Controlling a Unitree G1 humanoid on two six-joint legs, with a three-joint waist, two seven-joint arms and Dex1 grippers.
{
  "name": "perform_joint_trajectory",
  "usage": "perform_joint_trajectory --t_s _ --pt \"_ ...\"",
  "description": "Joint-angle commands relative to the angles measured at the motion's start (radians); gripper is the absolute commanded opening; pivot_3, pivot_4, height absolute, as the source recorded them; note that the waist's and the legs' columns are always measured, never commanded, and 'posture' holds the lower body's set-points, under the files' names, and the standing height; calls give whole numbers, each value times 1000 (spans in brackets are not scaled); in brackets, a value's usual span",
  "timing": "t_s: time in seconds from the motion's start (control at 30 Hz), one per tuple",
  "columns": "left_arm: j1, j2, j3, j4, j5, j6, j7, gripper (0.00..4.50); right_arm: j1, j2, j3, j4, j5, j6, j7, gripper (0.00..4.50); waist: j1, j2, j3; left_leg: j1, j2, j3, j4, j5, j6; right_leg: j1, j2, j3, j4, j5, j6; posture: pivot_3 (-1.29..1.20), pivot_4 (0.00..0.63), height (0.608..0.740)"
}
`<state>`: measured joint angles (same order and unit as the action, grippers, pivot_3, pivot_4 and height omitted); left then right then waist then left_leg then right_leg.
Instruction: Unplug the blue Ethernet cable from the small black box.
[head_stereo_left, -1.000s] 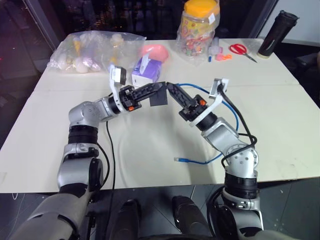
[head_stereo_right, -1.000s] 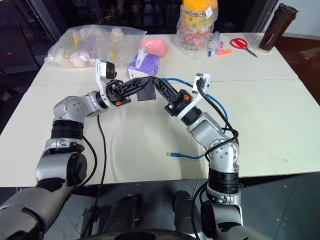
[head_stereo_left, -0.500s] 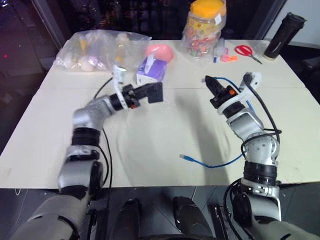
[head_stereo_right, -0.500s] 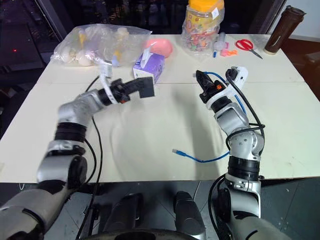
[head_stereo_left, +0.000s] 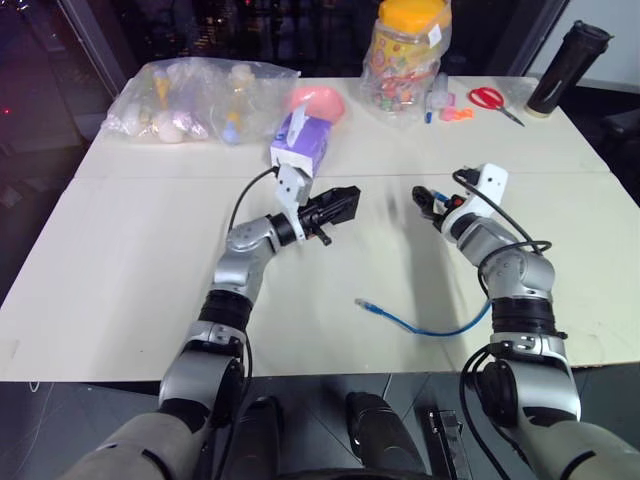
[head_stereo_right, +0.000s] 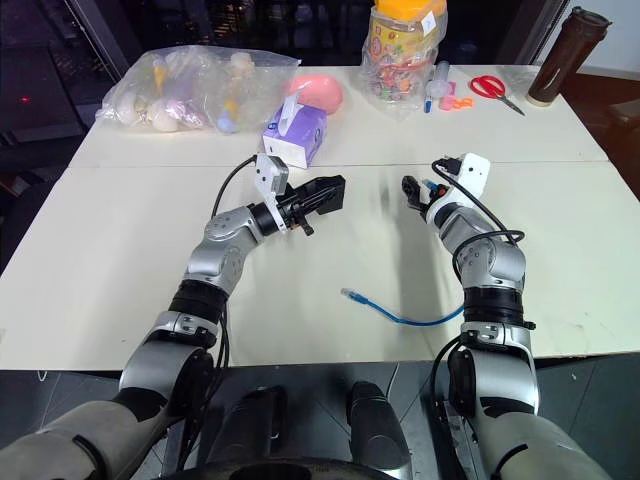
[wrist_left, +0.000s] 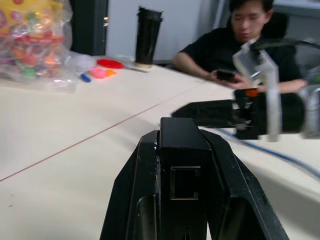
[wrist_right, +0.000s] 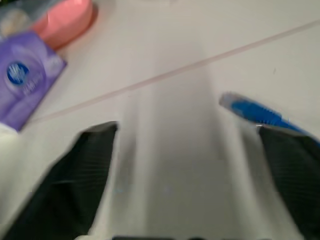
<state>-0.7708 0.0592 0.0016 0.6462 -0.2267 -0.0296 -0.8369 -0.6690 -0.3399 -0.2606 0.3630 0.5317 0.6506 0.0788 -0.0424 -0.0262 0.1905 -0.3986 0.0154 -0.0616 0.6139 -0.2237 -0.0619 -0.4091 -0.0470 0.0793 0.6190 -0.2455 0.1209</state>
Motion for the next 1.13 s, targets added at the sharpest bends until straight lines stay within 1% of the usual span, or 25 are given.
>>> perform_joint_trajectory --t_s 0.03,0.13,0.23,0.3,0.43,0.53,0.57,0.67,0.77,0.8,0.87,0.93,0.97,1.03,1.13 --pt "-52 -6 -15 76 40 -109 21 515 35 -16 13 -140 0 49 36 4444 1 0 0 0 0 0 0 0 0 0 0 0 0 0 0 0 150 739" --pt "-73 -14 -25 167 64 -175 13 515 107 -15 19 -285 6 83 42 4444 3 0 0 -1 0 0 0 0 0 0 0 0 0 0 0 0 150 739" --pt "-94 -28 -27 253 75 -216 10 515 160 -1 -7 -406 30 102 32 4444 4 0 0 -2 0 0 0 0 0 0 0 0 -1 0 0 0 150 739" --pt "-103 -32 -23 297 81 -234 9 1568 187 2 -24 -468 36 106 25 4500 4 0 0 -2 0 0 0 0 0 0 0 -1 -1 0 0 0 150 739" --pt "-104 -25 -18 325 83 -248 -10 3200 222 -4 -48 -528 44 117 24 4500 0 0 0 -1 0 -1 0 0 0 0 0 -1 -1 0 0 0 150 739" --pt "-93 -10 -21 294 81 -229 -32 4362 243 -13 -66 -543 41 122 27 4500 0 0 0 -1 0 -1 0 0 0 0 0 0 -1 0 0 0 150 739" --pt "-86 -2 -24 276 79 -210 -44 4465 251 -15 -72 -548 41 123 30 4500 0 0 0 -1 0 -1 0 0 0 0 0 0 -1 0 0 0 150 739" --pt "-60 31 -23 206 66 -147 -76 4465 270 -27 -80 -564 41 126 39 4500 0 0 0 -1 0 -1 0 0 0 0 0 0 -1 0 0 0 150 739" --pt "-24 73 -14 96 47 -74 -84 4465 298 -43 -83 -599 46 136 57 4500 0 0 0 0 0 -1 0 0 0 0 0 0 0 0 0 0 150 739" --pt "-3 102 -16 31 43 -35 -93 4465 317 -58 -80 -625 51 143 75 4500 0 0 0 0 0 -1 0 0 0 0 0 0 0 0 0 0 150 739" --pt "53 183 -6 -158 -8 121 -133 4465 385 -109 -63 -720 66 150 144 4500 -2 0 0 0 0 -1 -1 0 0 0 0 -1 0 0 0 0 150 739" --pt "105 246 12 -315 -70 268 -150 4465 449 -161 -40 -807 34 104 198 4500 -3 1 0 0 1 -1 -1 0 1 0 1 -1 0 0 0 0 150 739" --pt "136 279 25 -388 -85 322 -132 4465 492 -207 -22 -853 7 83 234 4500 -2 1 0 0 1 -1 -1 -1 1 0 1 -1 0 0 0 0 150 739" --pt "187 326 38 -496 -111 409 -109 4465 556 -269 -2 -907 -20 59 285 4500 -1 1 0 0 1 -1 -1 -1 1 0 0 -1 0 0 0 0 150 739" --pt "241 368 46 -594 -146 502 -92 4465 613 -304 6 -946 -22 42 329 4500 2 1 0 5 1 -1 0 -1 1 7 0 -1 -3 -1 -2 0 150 739"
